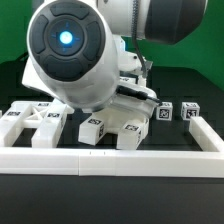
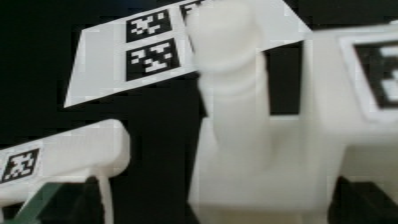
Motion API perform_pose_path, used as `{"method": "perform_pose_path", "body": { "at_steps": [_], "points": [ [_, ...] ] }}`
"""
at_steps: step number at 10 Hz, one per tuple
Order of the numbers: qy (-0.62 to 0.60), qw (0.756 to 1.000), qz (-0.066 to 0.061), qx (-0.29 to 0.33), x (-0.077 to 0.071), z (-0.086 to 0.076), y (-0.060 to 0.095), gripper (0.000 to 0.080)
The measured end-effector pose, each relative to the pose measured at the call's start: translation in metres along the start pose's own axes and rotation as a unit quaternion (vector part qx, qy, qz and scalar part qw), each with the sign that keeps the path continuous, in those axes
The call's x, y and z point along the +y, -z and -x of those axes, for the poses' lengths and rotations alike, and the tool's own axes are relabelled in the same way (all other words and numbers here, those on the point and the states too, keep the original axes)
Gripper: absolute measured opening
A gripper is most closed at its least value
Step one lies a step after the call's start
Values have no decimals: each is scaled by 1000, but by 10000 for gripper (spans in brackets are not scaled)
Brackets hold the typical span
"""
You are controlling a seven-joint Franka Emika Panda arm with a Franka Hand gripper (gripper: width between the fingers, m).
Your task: Assemble chair
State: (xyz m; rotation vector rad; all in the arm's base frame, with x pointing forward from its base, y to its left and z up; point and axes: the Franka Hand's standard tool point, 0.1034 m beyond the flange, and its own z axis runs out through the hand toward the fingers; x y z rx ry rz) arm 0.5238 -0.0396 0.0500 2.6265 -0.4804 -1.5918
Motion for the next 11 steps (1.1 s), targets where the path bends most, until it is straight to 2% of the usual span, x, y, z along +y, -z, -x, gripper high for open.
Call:
{"method": "perform_pose_path", "body": {
  "at_steps": [2,4,5,7,8,9,10,11],
  "points": [
    [8,1000,-1,8,4,2,7,648],
    [10,1000,-3,8,8,10,14,649],
    [14,1000,5,22,9,8,17,649],
    [13,999,-1,45,11,8,21,649],
    [14,997,-4,72,10,1,27,649],
    [24,988,-14,152,5,-9,44,649],
    [26,982,-23,183,7,1,45,649],
    [25,977,-31,211,8,1,45,649]
  ]
}}
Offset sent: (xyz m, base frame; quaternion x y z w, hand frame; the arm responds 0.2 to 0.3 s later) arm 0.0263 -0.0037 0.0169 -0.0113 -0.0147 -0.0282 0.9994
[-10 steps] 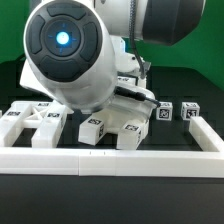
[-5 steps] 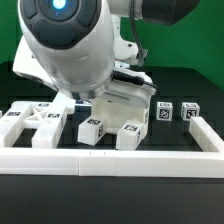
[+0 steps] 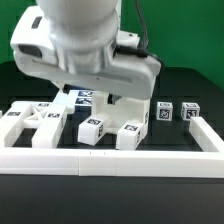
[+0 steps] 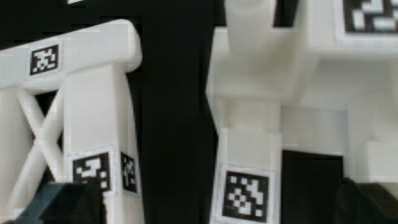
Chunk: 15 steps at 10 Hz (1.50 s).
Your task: Assemble chair
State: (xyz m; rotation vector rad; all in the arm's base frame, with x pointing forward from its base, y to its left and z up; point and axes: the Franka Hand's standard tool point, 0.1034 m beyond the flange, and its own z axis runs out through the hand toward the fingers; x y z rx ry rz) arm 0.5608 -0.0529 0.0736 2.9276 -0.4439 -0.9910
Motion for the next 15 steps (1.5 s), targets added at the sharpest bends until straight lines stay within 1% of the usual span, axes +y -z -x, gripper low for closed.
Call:
{"method": "perform_pose_path", "body": {
  "at_steps": [1,2,3,4,5,6,7,8,10,11,12,13,14,15],
  "points": [
    [-2,999,-6,32,-1,-4,3,649],
    [-1,997,-12,80,-6,-7,8,649],
    [-31,992,-20,117,-12,-5,6,649],
    [-44,987,-26,152,-19,-3,1,649],
    [-37,984,-28,169,-19,-3,2,649],
    [-10,978,-28,204,-18,-10,5,649],
    [35,977,-27,211,-5,-14,6,649],
    [56,975,-26,214,9,-18,10,649],
    [125,966,-14,226,31,-25,13,649],
    [114,968,-15,225,32,-25,13,649],
    [116,967,-14,225,30,-25,13,649],
    [123,966,-13,228,33,-26,12,649],
    [145,959,-5,244,44,-33,11,649],
    [147,959,-3,243,53,-37,10,649]
  ]
}}
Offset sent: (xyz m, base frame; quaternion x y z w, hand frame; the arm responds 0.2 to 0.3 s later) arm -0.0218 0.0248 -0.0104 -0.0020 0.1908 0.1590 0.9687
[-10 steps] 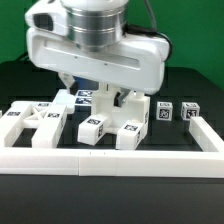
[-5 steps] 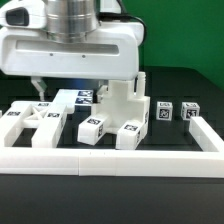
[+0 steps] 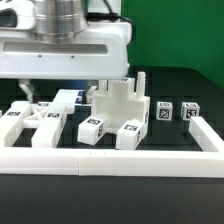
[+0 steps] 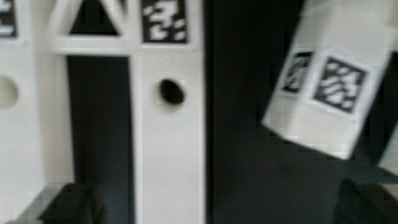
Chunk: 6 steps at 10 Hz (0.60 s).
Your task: Assemble chair
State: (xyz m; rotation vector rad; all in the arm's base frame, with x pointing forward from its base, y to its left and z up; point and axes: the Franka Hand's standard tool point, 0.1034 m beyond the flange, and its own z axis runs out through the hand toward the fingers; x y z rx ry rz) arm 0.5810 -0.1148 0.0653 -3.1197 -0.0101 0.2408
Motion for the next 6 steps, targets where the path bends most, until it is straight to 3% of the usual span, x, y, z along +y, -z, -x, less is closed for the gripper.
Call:
{"method": "perform_pose_path", "body": {
  "at_steps": [3,6],
  "points": [
    [-14,998,1,61,4,-12,2,649],
    [-17,998,1,57,4,-11,-1,649]
  ]
}}
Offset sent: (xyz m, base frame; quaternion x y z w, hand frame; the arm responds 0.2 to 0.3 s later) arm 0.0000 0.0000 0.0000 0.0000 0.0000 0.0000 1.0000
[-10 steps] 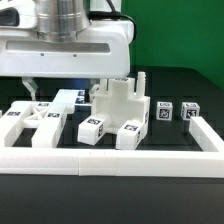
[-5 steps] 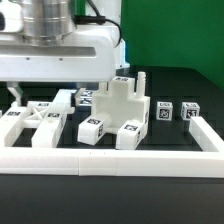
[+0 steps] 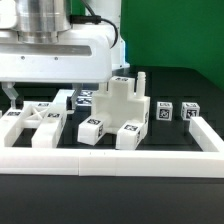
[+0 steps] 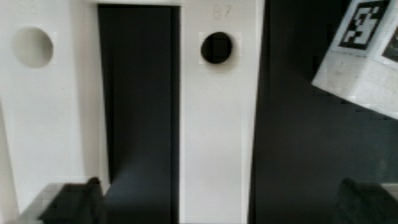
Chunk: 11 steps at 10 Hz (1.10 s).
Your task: Assemble chair
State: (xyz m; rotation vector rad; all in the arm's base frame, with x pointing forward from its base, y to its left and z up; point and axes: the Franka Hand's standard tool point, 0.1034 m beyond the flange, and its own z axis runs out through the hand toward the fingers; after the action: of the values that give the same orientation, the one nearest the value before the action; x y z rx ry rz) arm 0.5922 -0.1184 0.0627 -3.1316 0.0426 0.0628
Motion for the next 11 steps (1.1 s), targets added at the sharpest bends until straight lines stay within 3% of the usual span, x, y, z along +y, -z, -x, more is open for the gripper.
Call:
{"method": "perform_pose_path", "body": {
  "at_steps": [3,6,7,9,11],
  "points": [
    [-3,1000,7,7,-2,-8,-13,649],
    [-3,1000,14,24,2,-10,-13,649],
    [-2,997,28,67,6,-17,-13,649],
    [1,998,20,52,-6,-10,-21,649],
    [4,998,20,52,-7,-10,-22,649]
  ]
}}
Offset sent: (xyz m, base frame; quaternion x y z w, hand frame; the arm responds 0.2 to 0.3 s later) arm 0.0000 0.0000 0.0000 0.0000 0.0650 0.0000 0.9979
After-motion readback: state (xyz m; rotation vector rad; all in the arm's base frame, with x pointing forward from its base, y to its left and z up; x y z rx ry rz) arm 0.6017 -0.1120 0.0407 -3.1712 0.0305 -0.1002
